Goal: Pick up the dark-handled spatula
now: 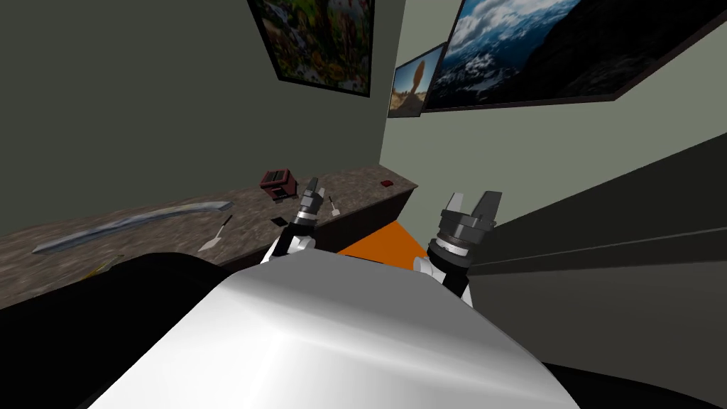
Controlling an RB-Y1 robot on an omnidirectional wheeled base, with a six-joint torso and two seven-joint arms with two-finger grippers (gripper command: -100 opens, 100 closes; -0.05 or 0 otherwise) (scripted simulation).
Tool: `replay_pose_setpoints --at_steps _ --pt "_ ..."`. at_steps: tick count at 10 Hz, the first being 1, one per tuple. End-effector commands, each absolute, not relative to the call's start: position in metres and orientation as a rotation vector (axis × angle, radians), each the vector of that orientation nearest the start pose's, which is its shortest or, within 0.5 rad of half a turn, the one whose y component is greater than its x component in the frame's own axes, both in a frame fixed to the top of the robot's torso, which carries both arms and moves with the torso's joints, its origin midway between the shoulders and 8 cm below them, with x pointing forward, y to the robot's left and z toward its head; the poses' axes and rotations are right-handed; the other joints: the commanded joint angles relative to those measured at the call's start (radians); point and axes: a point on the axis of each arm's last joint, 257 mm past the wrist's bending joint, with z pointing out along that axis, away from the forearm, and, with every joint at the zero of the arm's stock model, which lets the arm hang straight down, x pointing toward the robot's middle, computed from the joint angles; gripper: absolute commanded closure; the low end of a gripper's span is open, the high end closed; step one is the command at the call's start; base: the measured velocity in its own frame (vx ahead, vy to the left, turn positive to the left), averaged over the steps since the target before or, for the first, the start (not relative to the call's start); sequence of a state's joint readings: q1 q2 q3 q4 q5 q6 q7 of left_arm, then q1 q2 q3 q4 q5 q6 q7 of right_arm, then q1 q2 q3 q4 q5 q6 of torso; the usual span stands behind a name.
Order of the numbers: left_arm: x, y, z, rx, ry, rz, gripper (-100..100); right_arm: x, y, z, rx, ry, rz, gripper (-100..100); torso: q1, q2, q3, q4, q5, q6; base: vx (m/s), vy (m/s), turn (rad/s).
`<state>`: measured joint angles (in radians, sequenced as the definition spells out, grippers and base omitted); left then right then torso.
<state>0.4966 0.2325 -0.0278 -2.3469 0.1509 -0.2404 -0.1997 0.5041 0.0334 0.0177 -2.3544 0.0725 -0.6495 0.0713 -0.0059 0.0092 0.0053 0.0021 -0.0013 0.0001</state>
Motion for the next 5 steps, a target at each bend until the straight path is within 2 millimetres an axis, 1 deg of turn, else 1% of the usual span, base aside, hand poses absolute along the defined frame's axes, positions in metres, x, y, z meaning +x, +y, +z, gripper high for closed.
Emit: replay_pose_setpoints --at_steps 1,2,3,4,5 --pt "0.379 0.263 -0.011 -0.640 0.976 -1.182 -100 0.300 -0.259 0.080 0.437 0.488 1.246 0 0.000 0.000 0.000 0.000 0.000 0.000 -0.088 -0.057 -0.003" --pt "0.386 0.264 -0.024 -0.645 1.035 -1.158 -100 0.300 -0.259 0.080 0.437 0.488 1.246 0 0.002 -0.002 -0.001 0.000 0.000 0.000 -0.074 -0.042 -0.017" --pt "0.392 0.266 -0.034 -0.649 1.083 -1.137 -100 0.300 -0.259 0.080 0.437 0.488 1.246 0 0.003 -0.003 -0.002 -0.001 0.001 0.000 -0.115 -0.082 -0.041" --pt "0.393 0.265 -0.037 -0.645 1.100 -1.131 -100 0.300 -0.259 0.080 0.437 0.488 1.246 0 0.001 -0.002 -0.001 0.000 0.000 0.000 -0.088 -0.068 -0.009" --pt "0.399 0.267 -0.048 -0.646 1.156 -1.105 -100 0.300 -0.259 0.080 0.437 0.488 1.246 0 0.002 -0.003 -0.002 -0.001 0.000 0.000 -0.078 -0.067 -0.026"
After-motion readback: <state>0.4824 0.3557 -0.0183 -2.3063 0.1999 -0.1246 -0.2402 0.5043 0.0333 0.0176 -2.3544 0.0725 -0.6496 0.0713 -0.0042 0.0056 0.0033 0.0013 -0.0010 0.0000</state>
